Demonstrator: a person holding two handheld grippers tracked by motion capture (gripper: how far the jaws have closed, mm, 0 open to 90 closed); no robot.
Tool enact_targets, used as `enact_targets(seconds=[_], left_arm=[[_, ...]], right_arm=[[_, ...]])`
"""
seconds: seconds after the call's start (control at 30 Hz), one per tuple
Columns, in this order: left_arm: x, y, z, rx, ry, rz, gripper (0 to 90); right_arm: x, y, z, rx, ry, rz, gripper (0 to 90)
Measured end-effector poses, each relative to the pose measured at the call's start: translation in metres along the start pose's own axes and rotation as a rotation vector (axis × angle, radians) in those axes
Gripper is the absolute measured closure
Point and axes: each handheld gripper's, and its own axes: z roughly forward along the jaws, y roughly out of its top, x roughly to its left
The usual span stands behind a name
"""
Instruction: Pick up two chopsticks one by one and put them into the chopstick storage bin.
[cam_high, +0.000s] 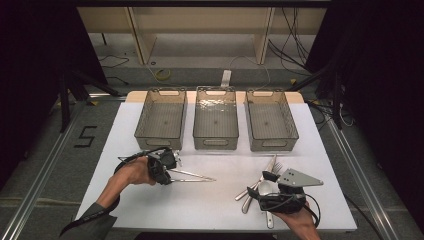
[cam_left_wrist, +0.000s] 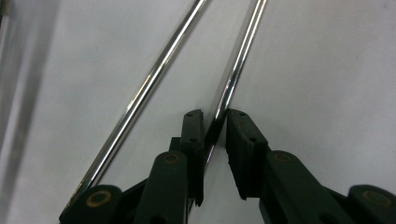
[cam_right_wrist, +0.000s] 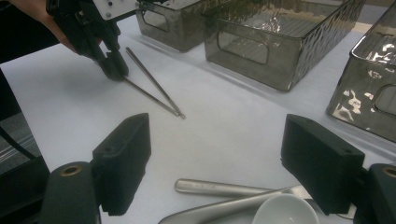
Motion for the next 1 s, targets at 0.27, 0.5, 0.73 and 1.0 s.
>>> enact_targets(seconds=[0.27, 0.5, 0.73, 1.0], left_arm=[[-0.003, 0.0, 0.0, -0.009, 0.005, 0.036, 81.9], [-0.005, 0.0, 0.0, -0.002, 0.014, 0.068, 84.1], [-0.007, 0.0, -0.002, -0.02, 0.013, 0.077, 84.6], [-0.01, 0.001, -0.02, -0.08, 0.01, 0.072, 84.6]], right_arm=[[0.0, 0.0, 0.001, 0.012, 0.002, -0.008, 25.2], [0.001, 0.0, 0.001, 0.026, 0.006, -0.01, 25.2], [0.001, 0.0, 0.002, 0.031, 0.013, -0.014, 25.2], [0.001, 0.0, 0.002, 0.034, 0.015, -0.013, 25.2]])
